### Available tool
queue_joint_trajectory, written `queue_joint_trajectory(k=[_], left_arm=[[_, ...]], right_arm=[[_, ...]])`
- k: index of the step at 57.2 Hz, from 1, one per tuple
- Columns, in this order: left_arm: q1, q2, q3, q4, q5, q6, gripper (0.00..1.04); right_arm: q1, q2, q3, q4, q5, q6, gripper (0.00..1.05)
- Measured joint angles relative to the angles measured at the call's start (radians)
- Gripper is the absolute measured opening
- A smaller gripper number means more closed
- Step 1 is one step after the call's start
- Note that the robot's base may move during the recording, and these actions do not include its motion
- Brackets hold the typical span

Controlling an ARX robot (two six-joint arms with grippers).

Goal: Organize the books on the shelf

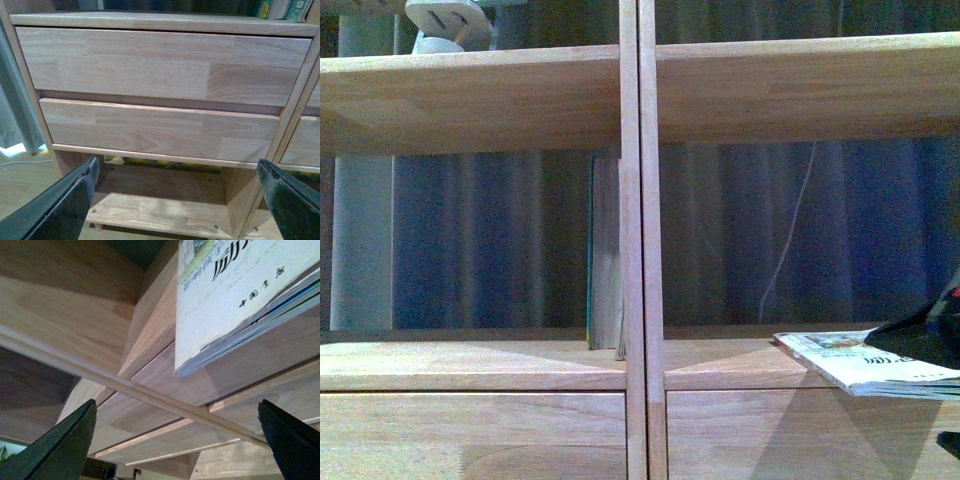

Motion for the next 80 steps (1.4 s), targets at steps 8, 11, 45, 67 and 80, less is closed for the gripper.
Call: queue_joint_trajectory(k=[8, 11, 45, 67, 80], left_arm=[[0.0, 0.0, 0.0, 0.0, 0.0, 0.0, 0.97], [0.0, 0.0, 0.0, 0.0, 0.0, 0.0, 0.97], [0.0, 0.0, 0.0, 0.0, 0.0, 0.0, 0.97], [0.0, 0.0, 0.0, 0.0, 0.0, 0.0, 0.97], [0.363, 0.394, 0.0, 0.591, 0.768, -0.335, 0.97]], right_arm=[[-0.022, 0.105, 0.079, 0.005, 0.035, 0.029, 0.98], [-0.037, 0.141, 0.115, -0.002, 0.048, 0.039, 0.98], [-0.034, 0.283, 0.357, -0.116, 0.016, 0.06, 0.59], [-0.05, 0.189, 0.186, 0.084, -0.095, -0.108, 0.07], [-0.069, -0.005, 0.089, 0.105, -0.203, -0.288, 0.07]])
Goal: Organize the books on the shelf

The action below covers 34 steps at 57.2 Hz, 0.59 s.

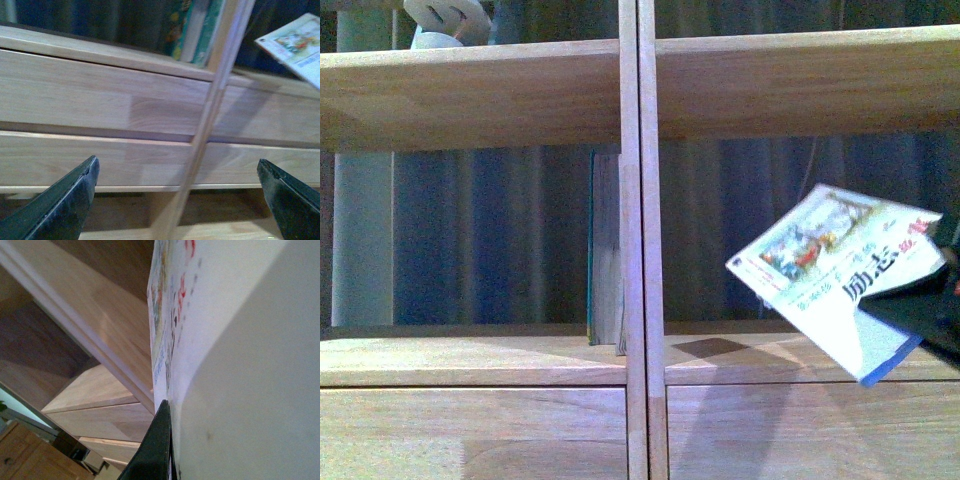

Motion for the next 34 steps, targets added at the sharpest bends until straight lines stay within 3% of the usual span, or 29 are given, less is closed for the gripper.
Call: queue_joint_trajectory(k=[3, 6, 14, 20, 28, 34], left_arm=[[0.082, 0.188, 0.015, 0.189, 0.094, -0.066, 0.97], [0.124, 0.346, 0.06, 0.318, 0.092, -0.1, 0.97], [0.146, 0.588, 0.189, 0.483, 0.066, -0.114, 0.97], [0.137, 0.74, 0.329, 0.473, 0.031, -0.114, 0.97], [0.095, 0.889, 0.542, 0.339, -0.009, -0.1, 0.97], [0.008, 1.001, 0.76, 0.263, 0.005, -0.143, 0.97]], right_arm=[[-0.023, -0.065, -0.018, 0.0, -0.018, -0.03, 0.07], [-0.045, -0.123, -0.03, 0.0, -0.039, -0.054, 0.07], [-0.066, -0.2, -0.034, 0.0, -0.084, -0.082, 0.07], [-0.063, -0.238, -0.032, -0.001, -0.114, -0.095, 0.07], [-0.027, -0.263, -0.019, 0.01, -0.125, -0.098, 0.07], [0.064, -0.257, 0.005, 0.034, -0.094, -0.151, 0.07]])
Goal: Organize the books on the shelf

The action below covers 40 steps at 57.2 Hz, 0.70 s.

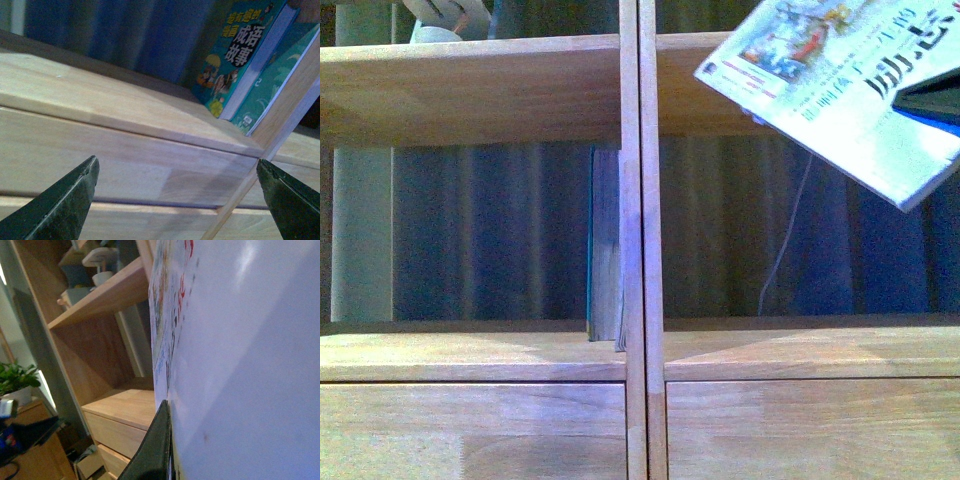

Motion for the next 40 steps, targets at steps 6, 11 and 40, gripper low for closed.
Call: queue_joint_trajectory(k=[6, 11, 40], left_arm=[[-0.071, 0.042, 0.107, 0.0, 0.016, -0.058, 0.97], [-0.13, 0.064, 0.164, 0.03, 0.047, -0.127, 0.97], [-0.432, 0.1, 0.21, 0.4, 0.058, -0.43, 0.97]], right_arm=[[0.063, 0.039, 0.028, 0.012, 0.015, -0.022, 0.07], [0.103, 0.088, 0.058, 0.017, 0.026, -0.021, 0.07], [0.254, 0.27, 0.251, -0.01, 0.032, 0.103, 0.07]])
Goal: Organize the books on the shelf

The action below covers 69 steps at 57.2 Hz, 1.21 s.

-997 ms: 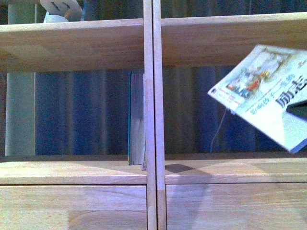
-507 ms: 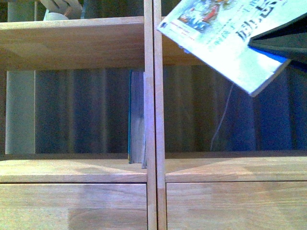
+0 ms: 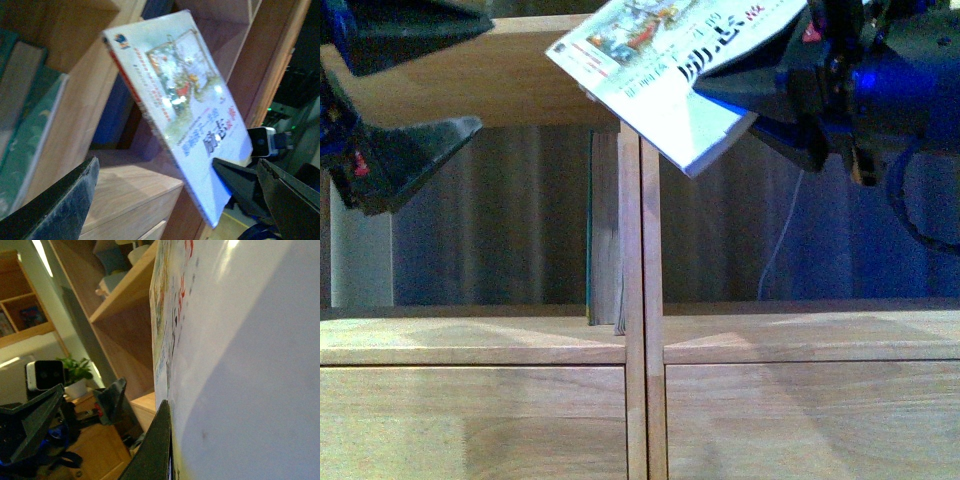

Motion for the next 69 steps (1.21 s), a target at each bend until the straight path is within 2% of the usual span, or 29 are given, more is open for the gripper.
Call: queue_joint_trajectory(k=[7, 18, 48, 54, 69], left_arm=[[-0.031, 0.018, 0.0, 0.09, -0.009, -0.09, 0.97], [-0.045, 0.033, 0.01, 0.101, -0.018, -0.138, 0.97], [-0.097, 0.043, 0.077, 0.026, -0.061, -0.139, 0.97], [-0.117, 0.042, 0.08, 0.0, -0.089, -0.123, 0.88], [-0.164, 0.042, 0.08, 0.013, -0.108, -0.112, 0.57]], right_arm=[[0.038, 0.013, 0.014, 0.014, -0.015, 0.072, 0.07], [0.067, 0.019, 0.008, 0.087, -0.037, 0.159, 0.07], [0.134, 0.017, -0.048, 0.114, -0.103, 0.218, 0.07], [0.134, 0.018, -0.048, 0.119, -0.103, 0.222, 0.07], [0.134, 0.018, -0.048, 0.126, -0.105, 0.239, 0.07]])
